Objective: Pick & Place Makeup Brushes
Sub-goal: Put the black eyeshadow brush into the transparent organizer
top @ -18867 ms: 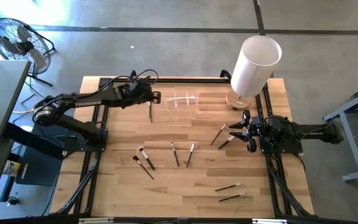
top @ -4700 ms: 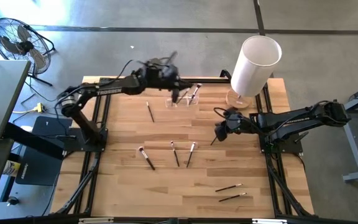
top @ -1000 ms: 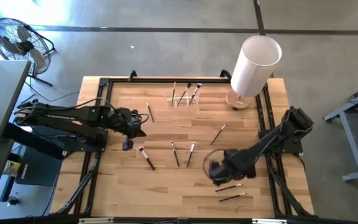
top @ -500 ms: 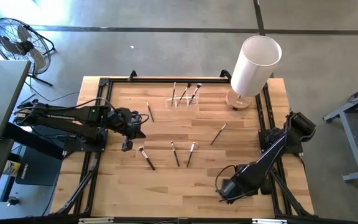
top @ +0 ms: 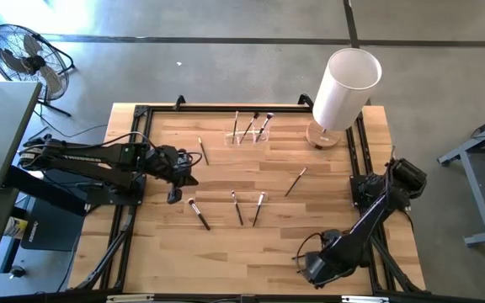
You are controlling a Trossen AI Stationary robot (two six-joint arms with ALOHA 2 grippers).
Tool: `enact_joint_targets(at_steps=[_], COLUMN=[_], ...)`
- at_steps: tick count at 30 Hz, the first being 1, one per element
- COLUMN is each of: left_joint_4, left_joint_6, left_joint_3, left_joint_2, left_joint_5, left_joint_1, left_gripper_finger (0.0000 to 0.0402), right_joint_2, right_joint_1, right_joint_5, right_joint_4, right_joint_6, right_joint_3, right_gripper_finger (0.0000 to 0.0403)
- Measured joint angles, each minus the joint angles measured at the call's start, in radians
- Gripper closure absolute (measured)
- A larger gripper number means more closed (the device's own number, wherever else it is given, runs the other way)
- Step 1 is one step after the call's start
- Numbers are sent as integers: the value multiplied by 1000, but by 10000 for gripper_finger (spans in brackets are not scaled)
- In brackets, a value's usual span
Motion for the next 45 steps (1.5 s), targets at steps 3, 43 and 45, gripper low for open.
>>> enact_joint_targets(at_steps=[3, 43, 45], left_joint_4=[22, 68, 70], left_joint_6=[0, -160, -162], left_joint_3=[0, 0, 0], left_joint_2=[0, 0, 0], left_joint_5=[-5, -11, -13], left_joint_1=[0, 0, 0], left_gripper_finger=[401, 401, 401], right_joint_2=[0, -2, -2], right_joint_1=[22, 149, 150], right_joint_5=[101, 253, 274], right_joint_4=[11, 278, 282], right_joint_6=[-164, -1298, -1297], right_joint_3=[0, -225, -225], right_gripper_finger=[285, 336, 336])
